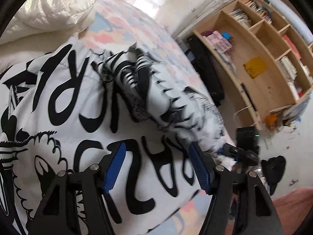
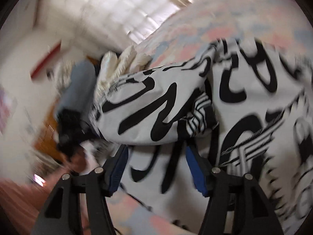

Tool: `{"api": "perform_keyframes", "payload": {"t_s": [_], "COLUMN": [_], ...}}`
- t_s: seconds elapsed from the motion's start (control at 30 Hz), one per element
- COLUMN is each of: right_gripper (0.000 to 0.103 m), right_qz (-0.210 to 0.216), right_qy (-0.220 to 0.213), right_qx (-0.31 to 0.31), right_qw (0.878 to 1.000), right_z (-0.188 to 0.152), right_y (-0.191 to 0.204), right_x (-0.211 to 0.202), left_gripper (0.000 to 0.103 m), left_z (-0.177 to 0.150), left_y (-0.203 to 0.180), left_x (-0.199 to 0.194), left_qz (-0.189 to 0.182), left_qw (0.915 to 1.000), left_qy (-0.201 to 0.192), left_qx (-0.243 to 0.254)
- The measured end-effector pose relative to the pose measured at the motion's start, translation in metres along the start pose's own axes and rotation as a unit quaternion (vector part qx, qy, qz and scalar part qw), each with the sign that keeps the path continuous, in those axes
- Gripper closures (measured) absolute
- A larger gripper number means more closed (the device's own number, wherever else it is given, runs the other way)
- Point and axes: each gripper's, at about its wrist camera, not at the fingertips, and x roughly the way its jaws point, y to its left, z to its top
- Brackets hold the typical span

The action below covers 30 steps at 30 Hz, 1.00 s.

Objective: Fold large clothes
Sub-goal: 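Lift the folded jacket with both tools and fold it over again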

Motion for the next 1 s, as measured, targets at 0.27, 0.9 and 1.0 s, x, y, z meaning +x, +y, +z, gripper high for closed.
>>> {"api": "perform_keyframes", "payload": {"t_s": [0.27, 0.9, 1.0], "right_gripper": [0.036, 0.036, 0.036], "right_qz": [0.03, -0.04, -0.038], "right_qy": [-0.011, -0.029, -0.039], "right_qx": [0.041, 0.041, 0.042], "right_qw": [0.999, 0.998, 0.998], "right_z": [-0.003, -0.024, -0.02], "right_y": [0.002, -0.007, -0.007], "right_x": [0.008, 0.013, 0.02], "left_gripper": [0.019, 0.071, 0.089], "left_z": [0.004, 0.052, 0.051], "left_y": [0.0, 0.033, 0.033], "left_x": [0.005, 0.084, 0.083], "left_qz": [-0.029, -0.003, 0.008], "left_qw": [0.9994, 0.9974, 0.9956], "left_qy": [0.014, -0.04, -0.047], "left_qx": [0.011, -0.06, -0.081]}}
